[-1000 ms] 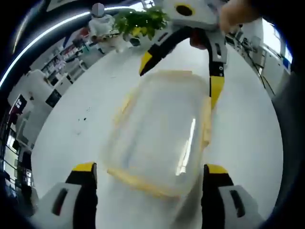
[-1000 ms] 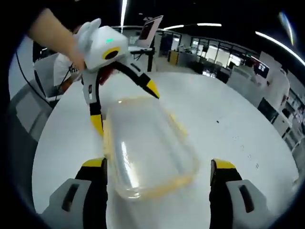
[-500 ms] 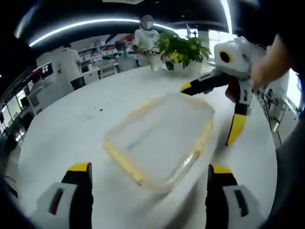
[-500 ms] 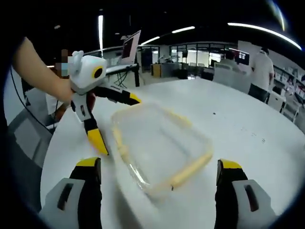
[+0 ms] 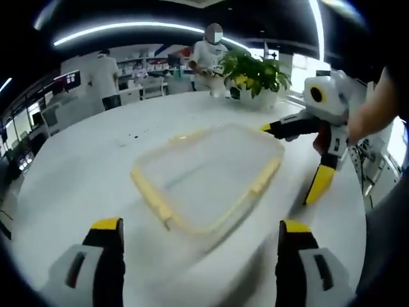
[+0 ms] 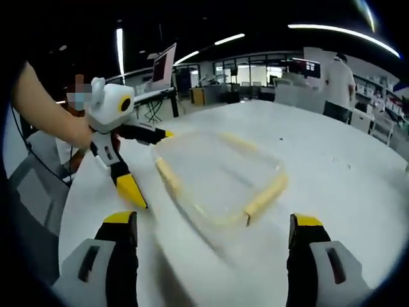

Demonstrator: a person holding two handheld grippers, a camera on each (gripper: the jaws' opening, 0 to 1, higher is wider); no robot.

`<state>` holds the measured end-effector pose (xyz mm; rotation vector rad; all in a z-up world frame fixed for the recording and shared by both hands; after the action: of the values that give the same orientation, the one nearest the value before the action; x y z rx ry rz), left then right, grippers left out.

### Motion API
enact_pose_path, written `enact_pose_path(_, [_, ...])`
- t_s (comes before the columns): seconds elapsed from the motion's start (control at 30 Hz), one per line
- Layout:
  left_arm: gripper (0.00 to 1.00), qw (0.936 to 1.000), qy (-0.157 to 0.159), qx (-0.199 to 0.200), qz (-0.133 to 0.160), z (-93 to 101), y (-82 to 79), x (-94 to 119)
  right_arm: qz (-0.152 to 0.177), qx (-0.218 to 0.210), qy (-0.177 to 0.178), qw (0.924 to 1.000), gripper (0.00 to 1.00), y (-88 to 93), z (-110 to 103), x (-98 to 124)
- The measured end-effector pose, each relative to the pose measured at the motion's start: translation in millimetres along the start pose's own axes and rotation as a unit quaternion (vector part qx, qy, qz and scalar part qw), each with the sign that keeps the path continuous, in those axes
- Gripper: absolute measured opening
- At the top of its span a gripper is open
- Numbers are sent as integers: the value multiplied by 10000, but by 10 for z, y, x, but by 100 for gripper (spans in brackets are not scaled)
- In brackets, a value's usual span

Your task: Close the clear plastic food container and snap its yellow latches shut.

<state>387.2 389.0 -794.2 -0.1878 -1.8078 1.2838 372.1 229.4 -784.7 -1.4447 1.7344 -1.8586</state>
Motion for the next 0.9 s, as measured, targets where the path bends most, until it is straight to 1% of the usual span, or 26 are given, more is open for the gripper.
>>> enact_pose_path(0.17, [99,9998,-85,146,84,-36,6,59,76,-147,141,9998,94,-37,39,40])
enact_pose_path(0.2, [99,9997,-104,185,98,-45,10,65,97,-150,217,9996,95,-44,53,53])
enact_pose_path(0.23, [98,9996,-126,223,105,-52,16,72,139,-65,368,9992,96,-61,86,78])
enact_pose_path(0.27, [98,9994,-154,276,102,-61,25,81,169,-79,351,9992,95,-64,77,91])
enact_pose_path(0.33, [98,9991,-195,347,134,-66,38,94,211,-286,404,9986,94,-61,92,124])
enact_pose_path(0.53, [96,9985,-250,454,150,-33,70,164,312,-461,572,9968,91,-22,72,235])
enact_pose_path(0.67, [95,9977,-330,554,208,-34,94,272,338,-635,679,9951,89,0,43,350])
enact_pose_path(0.73, [94,9971,-367,617,233,-37,105,329,399,-818,751,9930,88,12,41,414])
enact_pose_path(0.8, [93,9965,-419,686,223,-50,145,400,422,-904,846,9914,88,33,42,471])
enact_pose_path(0.83, [93,9961,-454,724,219,-56,168,441,427,-1043,913,9894,88,54,36,510])
enact_pose_path(0.9, [92,9950,-508,825,250,-62,210,515,527,-1089,1031,9873,88,53,16,583])
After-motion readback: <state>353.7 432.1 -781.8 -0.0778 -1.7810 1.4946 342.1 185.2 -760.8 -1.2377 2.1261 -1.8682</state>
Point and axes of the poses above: the point that each gripper's makers call its tool centre point, and the gripper's own axes: x roughly backward along the fingers, z roughly to its right, y roughly out of its underside, the point moved 4 cm from there along x, roughly backward along the fingers, and after that the axes turned 6 degrees about -x, right-handed, at the moved point
